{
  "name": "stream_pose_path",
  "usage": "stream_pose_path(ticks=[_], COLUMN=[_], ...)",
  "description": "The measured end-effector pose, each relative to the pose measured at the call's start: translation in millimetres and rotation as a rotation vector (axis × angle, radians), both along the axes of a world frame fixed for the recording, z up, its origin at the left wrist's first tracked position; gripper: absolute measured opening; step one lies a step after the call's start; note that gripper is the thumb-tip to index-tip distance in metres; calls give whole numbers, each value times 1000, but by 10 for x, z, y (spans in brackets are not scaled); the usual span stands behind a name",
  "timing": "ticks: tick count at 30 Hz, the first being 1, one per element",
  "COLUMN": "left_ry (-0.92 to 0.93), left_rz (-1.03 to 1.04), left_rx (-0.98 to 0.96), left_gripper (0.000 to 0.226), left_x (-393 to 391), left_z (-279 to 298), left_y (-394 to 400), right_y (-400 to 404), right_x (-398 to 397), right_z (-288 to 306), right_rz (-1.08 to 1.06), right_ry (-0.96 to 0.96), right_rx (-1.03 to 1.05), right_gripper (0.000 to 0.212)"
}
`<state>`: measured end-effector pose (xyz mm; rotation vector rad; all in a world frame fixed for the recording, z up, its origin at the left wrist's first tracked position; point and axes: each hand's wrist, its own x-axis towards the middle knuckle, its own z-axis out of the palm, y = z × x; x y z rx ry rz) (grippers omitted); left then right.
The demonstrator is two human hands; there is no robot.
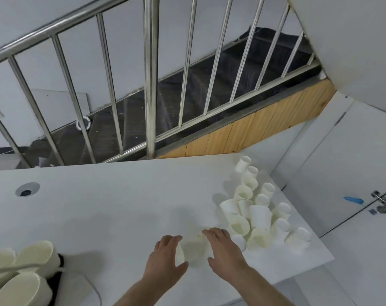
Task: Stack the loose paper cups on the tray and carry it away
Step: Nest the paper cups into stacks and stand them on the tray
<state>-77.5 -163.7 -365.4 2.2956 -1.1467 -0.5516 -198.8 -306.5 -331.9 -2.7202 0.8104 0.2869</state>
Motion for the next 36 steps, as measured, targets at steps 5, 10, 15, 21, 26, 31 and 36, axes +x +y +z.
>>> stream_pose_path(ticks=[5,10,15,21,26,31,36], left_ry=[47,80,91,99,119,133,90], left_rz=[-26,-74,-99,-74,-35,50,149], left_rx=[76,176,252,289,201,-10,-145], left_gripper=[72,78,81,71,66,61,63], left_x=[154,220,187,135,147,243,407], left_z=[-147,-273,-356,-429,-429,-313,-109], left_y=[-273,-432,-534,-582,-602,-650,-672], right_y=[-258,-390,-481,-536,-553,-614,-723], right_x=[205,360,400,412,455,493,555], right_z=[-147,-340,-500,-599,-562,-460,-378], right_rz=[23,83,145,214,246,196,79], right_ry=[95,166,216,231,203,97,29], right_rx=[12,15,-11,-41,-24,-16,4], right_gripper=[73,76,71,65,65,76,76])
